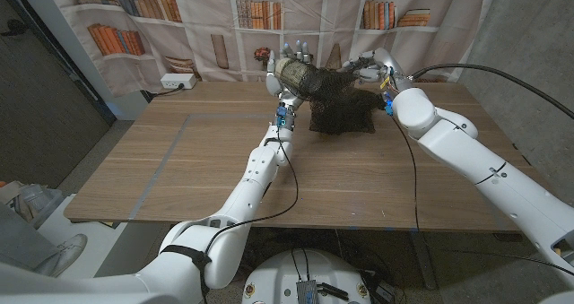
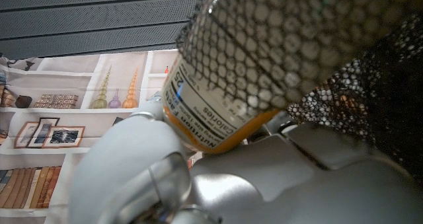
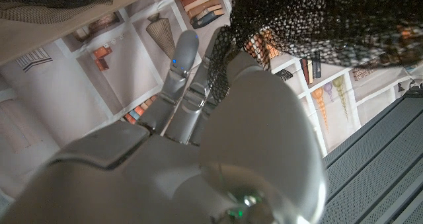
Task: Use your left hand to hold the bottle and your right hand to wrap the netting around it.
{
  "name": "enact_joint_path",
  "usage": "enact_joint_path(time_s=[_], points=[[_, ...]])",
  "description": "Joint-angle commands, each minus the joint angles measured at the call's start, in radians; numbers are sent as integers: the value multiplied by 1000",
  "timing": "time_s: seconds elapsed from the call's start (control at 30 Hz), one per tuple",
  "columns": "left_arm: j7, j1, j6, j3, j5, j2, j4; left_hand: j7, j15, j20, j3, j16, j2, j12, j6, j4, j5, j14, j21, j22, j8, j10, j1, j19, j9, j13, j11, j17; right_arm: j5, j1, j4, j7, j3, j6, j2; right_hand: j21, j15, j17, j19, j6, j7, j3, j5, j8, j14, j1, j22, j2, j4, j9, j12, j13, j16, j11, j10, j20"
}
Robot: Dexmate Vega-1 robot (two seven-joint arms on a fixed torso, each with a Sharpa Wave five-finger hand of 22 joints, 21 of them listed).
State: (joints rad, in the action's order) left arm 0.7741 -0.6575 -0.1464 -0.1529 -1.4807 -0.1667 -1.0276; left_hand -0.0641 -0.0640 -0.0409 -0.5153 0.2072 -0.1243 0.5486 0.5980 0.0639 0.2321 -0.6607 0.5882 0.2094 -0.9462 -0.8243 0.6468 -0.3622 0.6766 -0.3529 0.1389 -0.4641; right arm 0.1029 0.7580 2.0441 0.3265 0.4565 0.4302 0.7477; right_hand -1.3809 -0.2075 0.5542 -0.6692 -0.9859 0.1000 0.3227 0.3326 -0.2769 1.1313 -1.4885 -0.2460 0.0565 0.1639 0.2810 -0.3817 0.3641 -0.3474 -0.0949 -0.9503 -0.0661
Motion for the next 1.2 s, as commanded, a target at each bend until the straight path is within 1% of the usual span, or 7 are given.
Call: enact_joint_path(time_s=[0.03,0.07,0.43,0.6,0.77,0.97,1.2], points=[[-24,-12,-37,-33,20,16,18,-3,-150,-48,-101,-2,-63,9,7,95,-5,-3,4,0,-6,-9,-58,2,1,1,3,-2,-39,-29,6,-6,-1,-10,-2,-7,-26,2,4,-6,4,6,5,3,9,-1,-2,6,0,4,0,4,2,-2,-8,-157],[-23,-10,-38,-39,26,17,22,-3,-150,-48,-101,-2,-63,9,7,95,-5,-3,4,0,-6,-9,-58,2,1,1,3,-2,-44,-36,5,-9,3,-12,-4,-6,-26,2,3,-6,4,6,6,3,8,-1,-1,6,0,4,0,5,2,3,-6,-156],[-52,-6,-10,-57,66,17,43,-3,-150,-48,-101,-2,-63,9,7,95,-5,-3,4,0,-6,-9,-58,2,1,1,3,-2,-90,-73,0,-18,30,-39,-30,-8,-25,3,3,-6,4,7,5,5,7,0,1,7,0,4,1,4,3,-1,-8,-157],[-91,-24,29,-59,87,16,10,-3,-150,-48,-101,-2,-63,9,7,95,-5,-3,4,0,-6,-9,-58,2,1,1,3,-2,-124,-79,4,5,48,-63,-61,-8,-25,4,3,-8,3,7,5,4,7,0,2,6,0,4,1,5,3,-1,-8,-157],[-132,-41,35,-61,88,19,-16,-3,-150,-48,-101,-2,-63,9,7,95,-5,-3,4,0,-6,-9,-58,2,1,1,3,-2,-151,-93,1,14,69,-84,-98,-10,-25,4,4,-8,4,7,5,5,8,0,3,6,0,5,2,5,4,-1,-9,-157],[-147,-54,41,-68,90,27,-35,-3,-150,-48,-101,-2,-63,9,7,95,-5,-3,4,0,-6,-9,-58,2,1,1,3,-2,-179,-105,3,9,89,-101,-125,-10,-27,5,3,-7,4,7,5,6,8,-1,4,6,1,5,2,5,4,-1,-8,-157],[-160,-61,59,-72,97,36,-44,-3,-150,-48,-101,-2,-63,9,7,95,-5,-3,4,0,-6,-9,-58,2,1,1,3,-2,-194,-98,17,2,108,-114,-154,-11,-25,6,3,-7,3,7,5,7,8,-1,5,6,0,5,3,6,4,2,-9,-157]])
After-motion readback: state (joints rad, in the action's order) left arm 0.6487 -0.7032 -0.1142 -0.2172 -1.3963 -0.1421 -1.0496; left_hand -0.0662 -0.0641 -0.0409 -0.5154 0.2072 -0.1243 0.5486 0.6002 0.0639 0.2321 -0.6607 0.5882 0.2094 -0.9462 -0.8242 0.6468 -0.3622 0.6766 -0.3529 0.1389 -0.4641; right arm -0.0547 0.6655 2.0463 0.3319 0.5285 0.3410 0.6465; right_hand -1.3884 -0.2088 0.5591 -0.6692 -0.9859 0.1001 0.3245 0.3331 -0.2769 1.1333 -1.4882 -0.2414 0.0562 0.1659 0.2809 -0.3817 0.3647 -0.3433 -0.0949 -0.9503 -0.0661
